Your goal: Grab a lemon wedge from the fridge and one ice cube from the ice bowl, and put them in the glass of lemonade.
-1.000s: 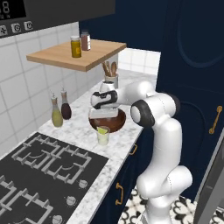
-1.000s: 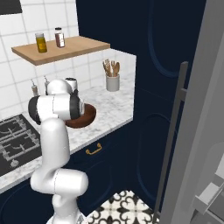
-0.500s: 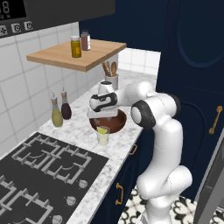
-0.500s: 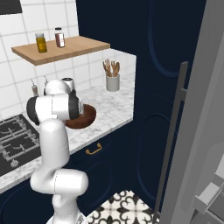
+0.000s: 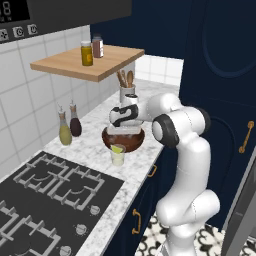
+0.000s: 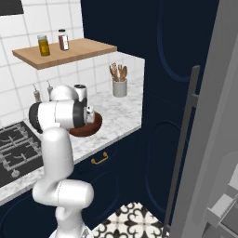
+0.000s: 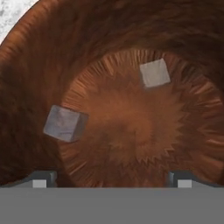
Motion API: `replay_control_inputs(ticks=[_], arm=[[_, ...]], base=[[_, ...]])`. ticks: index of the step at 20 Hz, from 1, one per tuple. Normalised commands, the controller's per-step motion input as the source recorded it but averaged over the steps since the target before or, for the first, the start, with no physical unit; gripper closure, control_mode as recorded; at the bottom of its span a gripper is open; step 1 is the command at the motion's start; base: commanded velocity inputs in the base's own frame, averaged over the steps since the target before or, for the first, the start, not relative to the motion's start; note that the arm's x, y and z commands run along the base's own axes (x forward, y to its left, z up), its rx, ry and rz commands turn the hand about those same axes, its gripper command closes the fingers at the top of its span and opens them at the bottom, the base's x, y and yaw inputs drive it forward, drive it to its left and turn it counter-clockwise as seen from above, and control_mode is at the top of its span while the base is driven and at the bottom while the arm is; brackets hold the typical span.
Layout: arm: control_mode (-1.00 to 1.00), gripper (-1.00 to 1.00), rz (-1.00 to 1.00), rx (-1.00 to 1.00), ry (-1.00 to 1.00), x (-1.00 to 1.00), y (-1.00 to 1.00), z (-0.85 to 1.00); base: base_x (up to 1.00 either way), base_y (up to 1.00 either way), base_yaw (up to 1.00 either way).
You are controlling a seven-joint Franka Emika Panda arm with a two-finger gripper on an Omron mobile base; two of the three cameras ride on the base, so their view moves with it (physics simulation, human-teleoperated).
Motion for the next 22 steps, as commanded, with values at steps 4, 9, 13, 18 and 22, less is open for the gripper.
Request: replay_control_inputs(ticks=[4,9,13,18,22], arm=[[-1.00,-1.00,0.00,0.00,0.04,0.23,0.21,-0.17],[-1.00,-1.00,0.00,-0.01,0.01,0.21,0.39,0.00],[-1.00,-1.00,0.00,-0.01,0.05,0.30,0.17,-0.10],[-1.00,-1.00,0.00,-0.02,0.03,0.35,0.01,-0.18],[-1.00,-1.00,0.00,0.00,0.00,0.11,-0.01,0.00]], base=[[0.00,0.00,0.00],[0.00,0.00,0.00],[0.00,0.00,0.00],[0.00,0.00,0.00],[0.00,0.00,0.00]])
